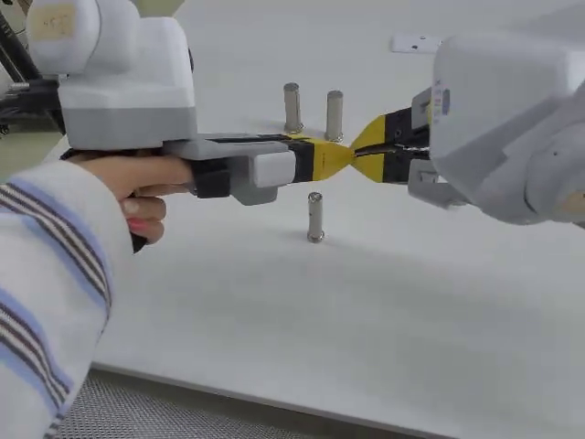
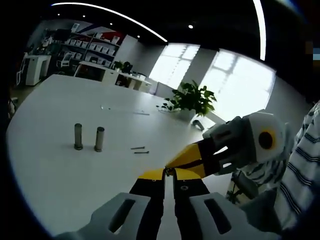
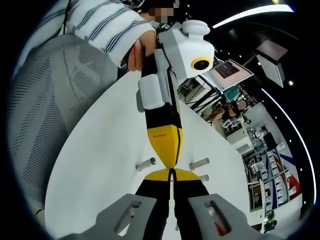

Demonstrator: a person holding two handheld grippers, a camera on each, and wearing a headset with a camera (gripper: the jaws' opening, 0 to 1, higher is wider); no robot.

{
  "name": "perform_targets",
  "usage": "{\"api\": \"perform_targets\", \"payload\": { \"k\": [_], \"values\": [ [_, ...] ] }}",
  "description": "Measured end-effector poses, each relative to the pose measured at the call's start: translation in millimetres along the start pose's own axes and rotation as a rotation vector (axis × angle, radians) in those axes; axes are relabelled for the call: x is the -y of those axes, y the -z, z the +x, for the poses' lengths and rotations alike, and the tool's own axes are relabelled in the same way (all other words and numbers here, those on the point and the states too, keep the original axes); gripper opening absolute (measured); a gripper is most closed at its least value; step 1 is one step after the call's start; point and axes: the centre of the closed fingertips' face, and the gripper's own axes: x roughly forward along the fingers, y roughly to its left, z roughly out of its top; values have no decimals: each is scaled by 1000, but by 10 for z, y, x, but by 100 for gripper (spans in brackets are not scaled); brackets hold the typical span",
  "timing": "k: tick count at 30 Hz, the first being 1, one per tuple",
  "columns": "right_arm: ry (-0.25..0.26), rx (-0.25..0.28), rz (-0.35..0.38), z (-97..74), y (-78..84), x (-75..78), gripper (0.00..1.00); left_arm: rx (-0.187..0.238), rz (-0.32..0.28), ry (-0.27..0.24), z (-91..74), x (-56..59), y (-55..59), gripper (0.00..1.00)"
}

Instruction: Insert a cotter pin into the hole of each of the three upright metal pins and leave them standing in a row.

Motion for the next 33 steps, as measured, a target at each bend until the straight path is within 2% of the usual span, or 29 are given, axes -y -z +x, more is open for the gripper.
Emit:
{"api": "perform_targets", "payload": {
  "k": [6,10,18,19,20,21,25,30,33],
  "values": [
    [-4,2,0,1,-8,-19,0,-5,-1,-9,2,18,19,0],
    [-2,1,0,9,-12,-37,0,-16,34,-14,16,51,47,0],
    [0,3,-2,7,-20,-53,0,-29,27,1,6,63,61,0],
    [0,4,0,5,-23,-52,0,-34,44,5,0,74,60,0],
    [4,8,2,5,-30,-49,0,-32,100,6,-12,60,40,0],
    [6,13,0,4,-40,-49,0,-41,113,7,-24,59,47,0],
    [13,22,0,6,-55,-35,0,-45,72,0,-33,45,34,0],
    [27,28,-2,2,-62,-3,0,-37,77,-10,-38,25,5,0],
    [29,36,-25,0,-68,-17,0,-44,47,-7,-48,15,8,0]
  ]
}}
